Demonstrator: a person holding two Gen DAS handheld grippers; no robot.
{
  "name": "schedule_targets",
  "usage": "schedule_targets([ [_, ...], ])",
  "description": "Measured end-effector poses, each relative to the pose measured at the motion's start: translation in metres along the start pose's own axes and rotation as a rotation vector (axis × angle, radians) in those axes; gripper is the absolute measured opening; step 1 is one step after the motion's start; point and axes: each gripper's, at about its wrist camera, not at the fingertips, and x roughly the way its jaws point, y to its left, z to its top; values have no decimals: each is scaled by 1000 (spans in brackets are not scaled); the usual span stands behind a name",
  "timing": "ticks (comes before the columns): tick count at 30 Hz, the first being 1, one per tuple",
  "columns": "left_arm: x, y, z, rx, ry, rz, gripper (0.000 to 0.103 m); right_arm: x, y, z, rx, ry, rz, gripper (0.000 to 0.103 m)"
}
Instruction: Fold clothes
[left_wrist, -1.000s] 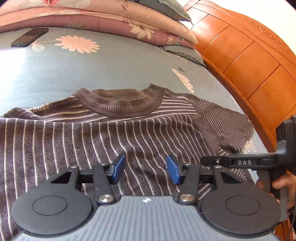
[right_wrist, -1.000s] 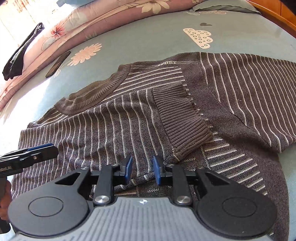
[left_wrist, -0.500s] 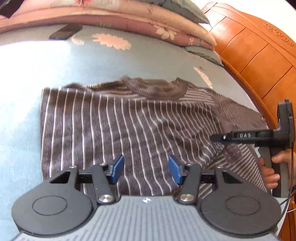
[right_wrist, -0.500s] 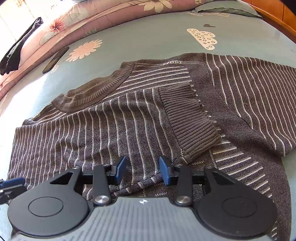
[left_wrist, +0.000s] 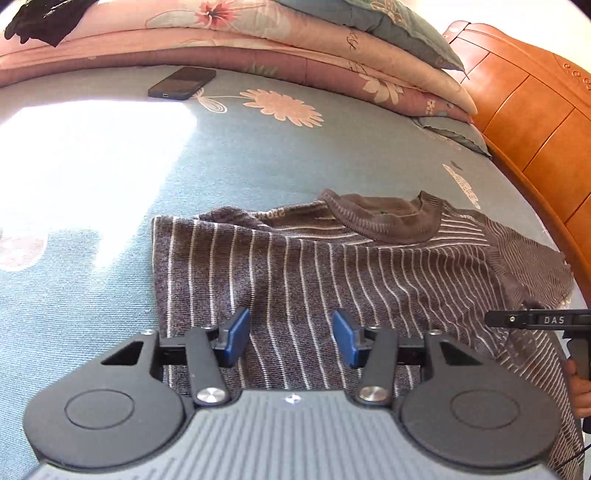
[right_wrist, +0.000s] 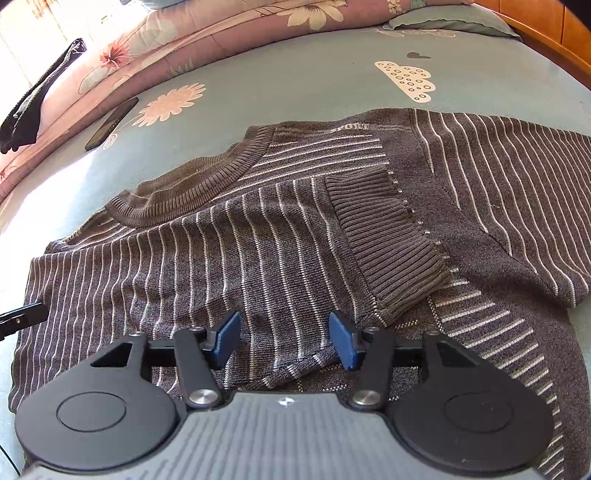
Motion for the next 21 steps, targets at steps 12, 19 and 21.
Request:
schedule_targets([
  [12,-18,22,-23,-56,10,90,61,1,7,0,-4,5,-12,63],
  [19,-43,22,-23,-67,-45,67,59,-5,23,1,-8,-1,-25,63],
  [21,-40,12,-29,-10,-8,34,62,-11,30,-1,-24,-11,-9,63],
])
